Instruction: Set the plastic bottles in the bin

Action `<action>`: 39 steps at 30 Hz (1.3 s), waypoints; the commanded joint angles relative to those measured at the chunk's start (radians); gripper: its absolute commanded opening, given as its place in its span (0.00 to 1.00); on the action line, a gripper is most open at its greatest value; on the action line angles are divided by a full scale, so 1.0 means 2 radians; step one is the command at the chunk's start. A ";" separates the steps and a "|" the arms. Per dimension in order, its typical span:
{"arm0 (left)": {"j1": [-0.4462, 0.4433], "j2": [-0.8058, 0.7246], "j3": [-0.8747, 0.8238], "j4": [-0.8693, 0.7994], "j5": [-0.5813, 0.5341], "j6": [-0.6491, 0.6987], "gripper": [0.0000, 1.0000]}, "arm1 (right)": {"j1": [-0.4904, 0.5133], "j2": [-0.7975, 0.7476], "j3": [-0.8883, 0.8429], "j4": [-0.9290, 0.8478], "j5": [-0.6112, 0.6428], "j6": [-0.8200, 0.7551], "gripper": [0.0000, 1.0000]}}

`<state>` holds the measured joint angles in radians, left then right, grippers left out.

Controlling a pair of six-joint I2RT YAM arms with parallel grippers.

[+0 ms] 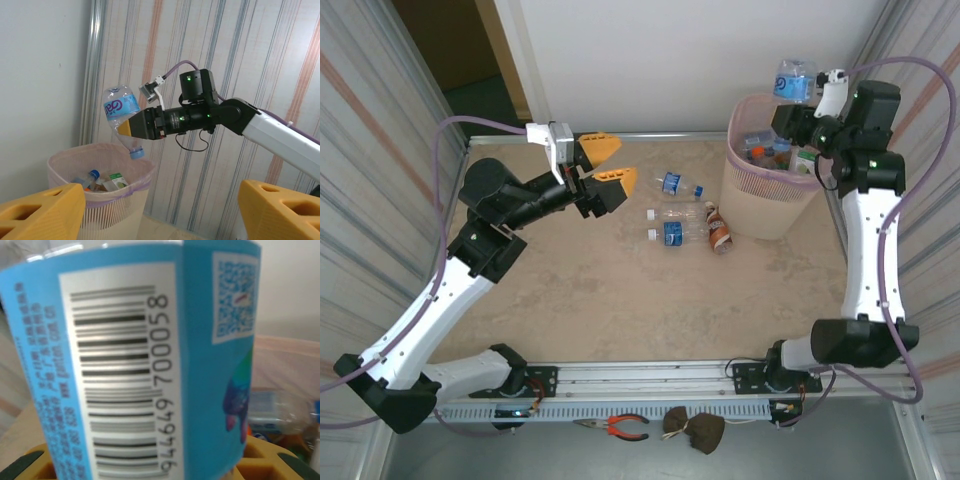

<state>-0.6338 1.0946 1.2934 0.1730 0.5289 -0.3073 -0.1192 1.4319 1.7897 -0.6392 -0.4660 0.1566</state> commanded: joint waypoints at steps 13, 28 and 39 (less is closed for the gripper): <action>0.008 -0.011 -0.021 0.005 -0.010 -0.015 0.80 | -0.014 0.138 0.110 -0.188 0.168 -0.022 0.45; 0.019 -0.026 -0.052 0.024 -0.009 -0.029 0.80 | -0.020 0.209 0.116 -0.231 0.199 -0.026 0.57; 0.027 -0.031 -0.057 0.028 -0.006 -0.033 0.80 | -0.014 0.198 0.177 -0.255 0.233 -0.029 0.73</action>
<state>-0.5880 1.0512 1.1942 0.1864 0.5217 -0.3637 -0.1516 1.8462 2.1006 -1.1095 -0.0433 0.1154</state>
